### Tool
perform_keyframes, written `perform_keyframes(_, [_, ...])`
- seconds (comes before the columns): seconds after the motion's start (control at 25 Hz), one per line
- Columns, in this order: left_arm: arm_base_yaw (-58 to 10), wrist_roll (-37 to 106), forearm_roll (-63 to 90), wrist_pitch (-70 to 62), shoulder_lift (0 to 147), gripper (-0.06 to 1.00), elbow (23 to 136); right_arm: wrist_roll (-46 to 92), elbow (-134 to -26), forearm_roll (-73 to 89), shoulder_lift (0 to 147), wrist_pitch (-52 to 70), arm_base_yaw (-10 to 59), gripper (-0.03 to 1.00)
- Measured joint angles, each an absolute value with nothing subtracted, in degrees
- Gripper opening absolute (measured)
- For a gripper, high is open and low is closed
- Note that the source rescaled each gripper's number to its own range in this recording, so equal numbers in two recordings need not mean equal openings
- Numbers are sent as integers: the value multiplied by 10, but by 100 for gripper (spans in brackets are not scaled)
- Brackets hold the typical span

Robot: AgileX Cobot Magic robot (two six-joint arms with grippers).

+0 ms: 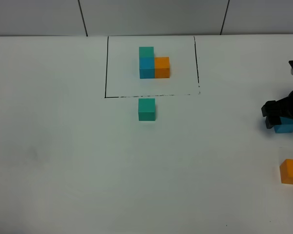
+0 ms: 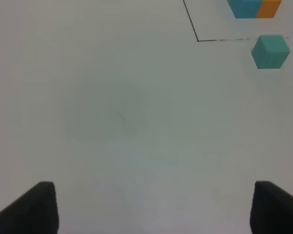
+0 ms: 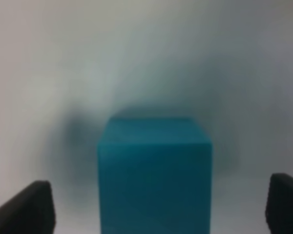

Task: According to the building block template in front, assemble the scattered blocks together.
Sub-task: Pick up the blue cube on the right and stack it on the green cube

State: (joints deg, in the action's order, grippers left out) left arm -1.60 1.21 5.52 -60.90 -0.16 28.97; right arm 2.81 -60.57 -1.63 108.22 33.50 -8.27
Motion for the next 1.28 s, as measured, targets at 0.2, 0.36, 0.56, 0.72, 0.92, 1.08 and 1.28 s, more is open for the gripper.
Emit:
perform_keyframes(0.2, [-16, 12, 55, -609, -2, 82, 290, 28, -606, -15, 1084, 334, -83, 69])
perform_keyframes(0.36, [-16, 12, 55, -609, -2, 82, 290, 28, -606, -13, 1084, 331, -83, 51])
perform_keyframes(0.56, [-16, 12, 55, -609, -2, 82, 290, 25, -606, -10, 1084, 331, -83, 29])
perform_keyframes(0.72, [-16, 12, 55, -609, -2, 82, 290, 15, -606, -9, 1084, 338, -83, 1])
perform_keyframes(0.92, [-16, 12, 55, -609, -2, 82, 290, 7, -606, -10, 1079, 344, -75, 1])
perform_keyframes(1.08, [-16, 12, 55, -609, -2, 82, 290, -24, -606, -14, 1048, 356, -58, 1])
perform_keyframes(1.28, [-16, 12, 55, -609, -2, 82, 290, -140, -606, -26, 1000, 414, 6, 1])
